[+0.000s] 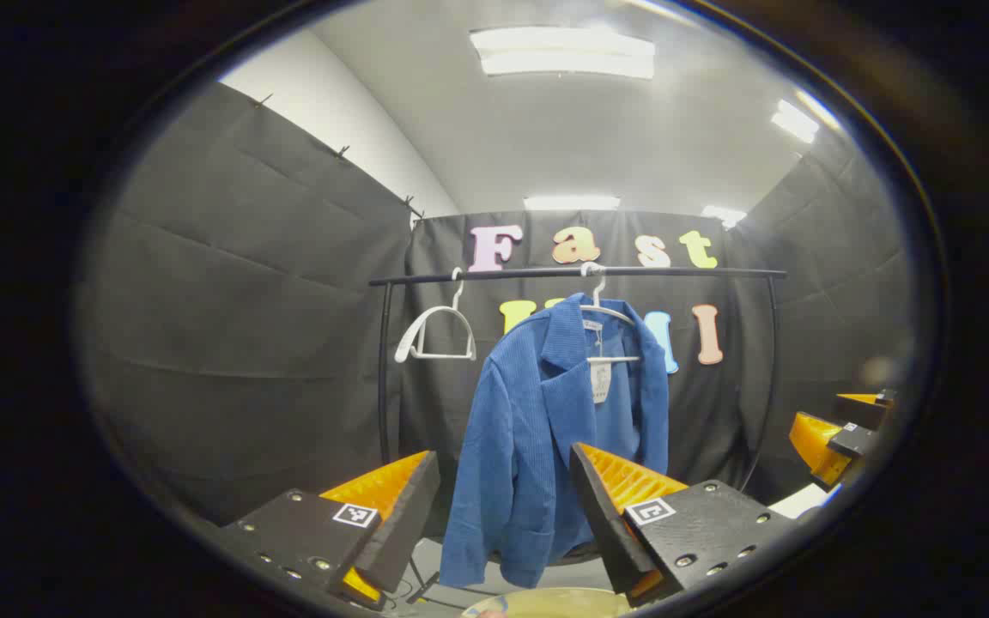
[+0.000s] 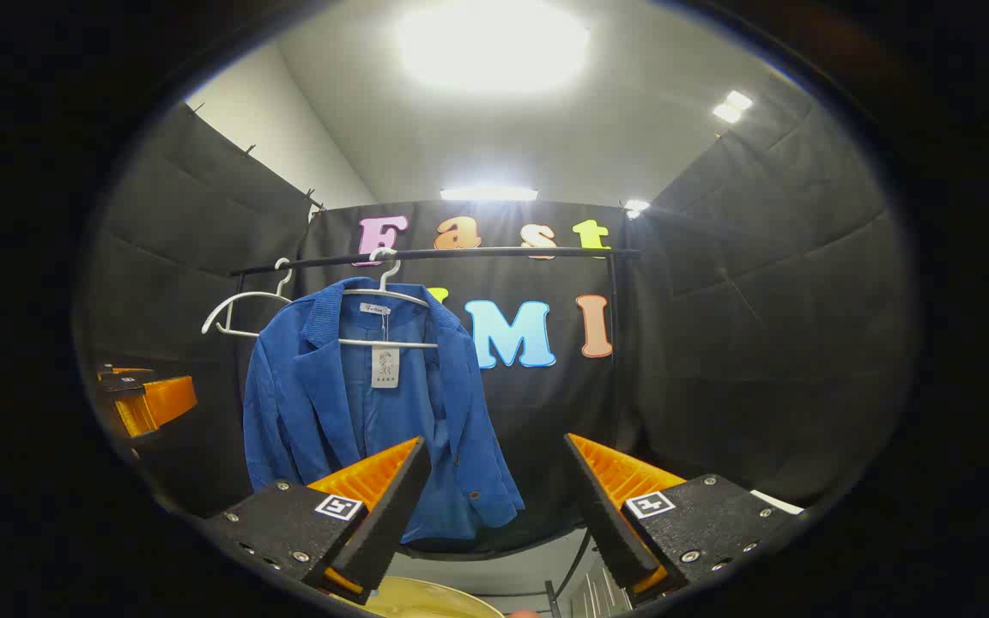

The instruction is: Grasp the clothes on the hanger with both hands and then place them into the laundry hamper below.

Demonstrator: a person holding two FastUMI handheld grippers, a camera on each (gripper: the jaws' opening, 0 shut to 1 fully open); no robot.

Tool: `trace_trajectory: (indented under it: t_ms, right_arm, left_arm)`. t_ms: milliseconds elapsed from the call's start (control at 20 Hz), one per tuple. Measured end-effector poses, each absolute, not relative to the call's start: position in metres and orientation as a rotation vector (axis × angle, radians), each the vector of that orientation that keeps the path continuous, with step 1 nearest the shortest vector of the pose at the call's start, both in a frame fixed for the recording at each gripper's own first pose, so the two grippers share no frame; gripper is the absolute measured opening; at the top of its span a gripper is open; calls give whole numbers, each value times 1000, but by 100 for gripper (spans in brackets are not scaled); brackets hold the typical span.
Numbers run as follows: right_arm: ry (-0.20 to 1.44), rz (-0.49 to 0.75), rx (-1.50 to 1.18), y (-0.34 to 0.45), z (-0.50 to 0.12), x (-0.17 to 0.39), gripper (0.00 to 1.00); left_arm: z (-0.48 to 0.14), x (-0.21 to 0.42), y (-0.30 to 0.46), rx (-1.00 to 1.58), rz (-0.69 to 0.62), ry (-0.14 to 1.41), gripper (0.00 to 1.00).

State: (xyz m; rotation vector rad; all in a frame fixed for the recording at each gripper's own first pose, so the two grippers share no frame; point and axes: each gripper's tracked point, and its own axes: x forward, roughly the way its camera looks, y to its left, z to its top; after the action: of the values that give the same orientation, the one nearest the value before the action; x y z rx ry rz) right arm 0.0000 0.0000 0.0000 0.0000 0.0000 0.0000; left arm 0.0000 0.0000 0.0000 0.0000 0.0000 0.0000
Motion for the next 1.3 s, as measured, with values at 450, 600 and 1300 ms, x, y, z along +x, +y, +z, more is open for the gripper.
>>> trace_trajectory:
  t_ms: [450, 600, 1300]
  right_arm:
    - [1, -12, 8, -5, -4, 7, 95]
    - [2, -7, 20, -6, -4, 12, 95]
    - [-71, 38, 23, 6, 44, 42, 95]
  left_arm:
    - [7, 10, -4, 17, -12, -21, 95]
    - [9, 14, -7, 40, -14, -30, 95]
    - [52, 34, -8, 13, -33, -78, 94]
